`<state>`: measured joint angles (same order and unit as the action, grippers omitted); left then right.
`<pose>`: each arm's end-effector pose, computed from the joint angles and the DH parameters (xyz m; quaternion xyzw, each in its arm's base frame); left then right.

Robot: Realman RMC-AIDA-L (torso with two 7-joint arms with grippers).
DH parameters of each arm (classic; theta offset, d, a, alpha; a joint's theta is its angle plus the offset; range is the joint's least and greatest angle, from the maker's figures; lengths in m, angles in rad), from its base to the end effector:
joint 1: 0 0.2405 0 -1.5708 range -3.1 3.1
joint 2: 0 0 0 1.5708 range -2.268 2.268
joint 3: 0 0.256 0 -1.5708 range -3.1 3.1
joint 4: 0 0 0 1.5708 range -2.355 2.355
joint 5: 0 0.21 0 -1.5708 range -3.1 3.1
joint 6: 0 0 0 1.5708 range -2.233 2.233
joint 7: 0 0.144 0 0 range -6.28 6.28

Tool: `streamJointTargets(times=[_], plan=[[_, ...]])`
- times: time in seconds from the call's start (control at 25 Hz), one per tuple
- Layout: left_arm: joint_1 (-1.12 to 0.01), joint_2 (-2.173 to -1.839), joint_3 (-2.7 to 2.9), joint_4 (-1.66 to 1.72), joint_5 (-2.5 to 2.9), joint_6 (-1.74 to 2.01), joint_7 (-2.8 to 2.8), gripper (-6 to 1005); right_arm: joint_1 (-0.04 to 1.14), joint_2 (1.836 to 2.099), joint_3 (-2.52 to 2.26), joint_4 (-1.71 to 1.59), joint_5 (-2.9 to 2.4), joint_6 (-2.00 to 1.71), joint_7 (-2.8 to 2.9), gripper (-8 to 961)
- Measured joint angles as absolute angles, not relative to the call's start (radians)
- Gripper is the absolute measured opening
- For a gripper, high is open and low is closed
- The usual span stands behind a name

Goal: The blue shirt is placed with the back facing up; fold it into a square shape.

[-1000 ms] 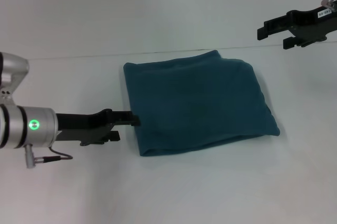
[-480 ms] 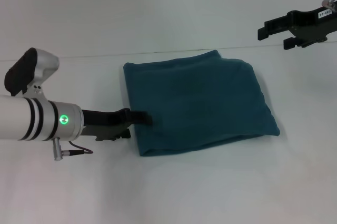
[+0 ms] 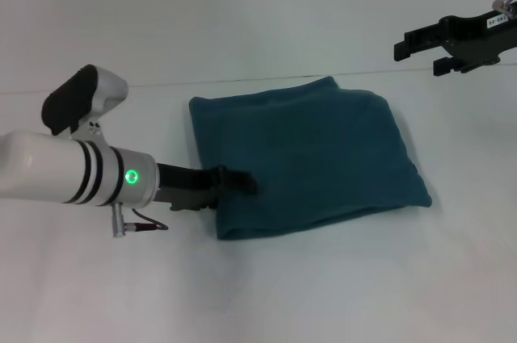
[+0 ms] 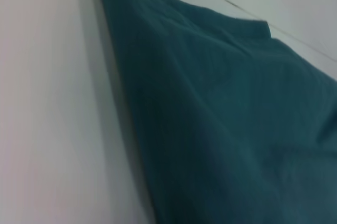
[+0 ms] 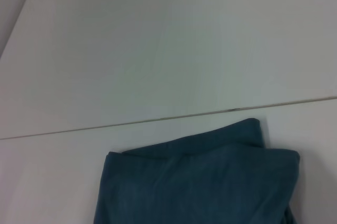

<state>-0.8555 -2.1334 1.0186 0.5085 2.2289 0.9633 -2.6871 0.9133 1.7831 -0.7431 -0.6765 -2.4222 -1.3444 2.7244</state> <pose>-0.2019 0.4099 -0.0832 -0.7458 -0.6415 -0.1029 0.1472 0.2128 0.4638 0.1216 -0.7532 0.6057 0.0984 0.2367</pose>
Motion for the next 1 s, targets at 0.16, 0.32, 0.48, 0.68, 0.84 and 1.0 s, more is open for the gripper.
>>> streamJointTargets(times=[0.16,0.32,0.48,0.68,0.84,1.0], plan=[[-0.867,-2.13,1.045,0.506,2.229,0.956,-2.69,681,0.914,1.784,-0.74,-0.676,-2.421,-1.342,2.724,906],[-0.866,-2.133,1.047,0.51,2.229,0.961,-2.69,521,0.915,1.785,-0.739,-0.675,-2.421,-1.342,2.724,905],[-0.858,-2.137,1.047,0.532,2.229,0.985,-2.686,406,0.916,1.786,-0.739,-0.674,-2.42,-1.342,2.724,904],[-0.816,-2.154,1.048,0.634,2.229,1.077,-2.685,281,0.916,1.786,-0.737,-0.673,-2.42,-1.342,2.724,902],[-0.779,-2.159,1.043,0.705,2.227,1.175,-2.685,173,0.914,1.786,-0.729,-0.673,-2.421,-1.342,2.724,901],[-0.746,-2.16,1.034,0.734,2.221,1.206,-2.685,42,0.914,1.789,-0.726,-0.673,-2.421,-1.341,2.724,900]])
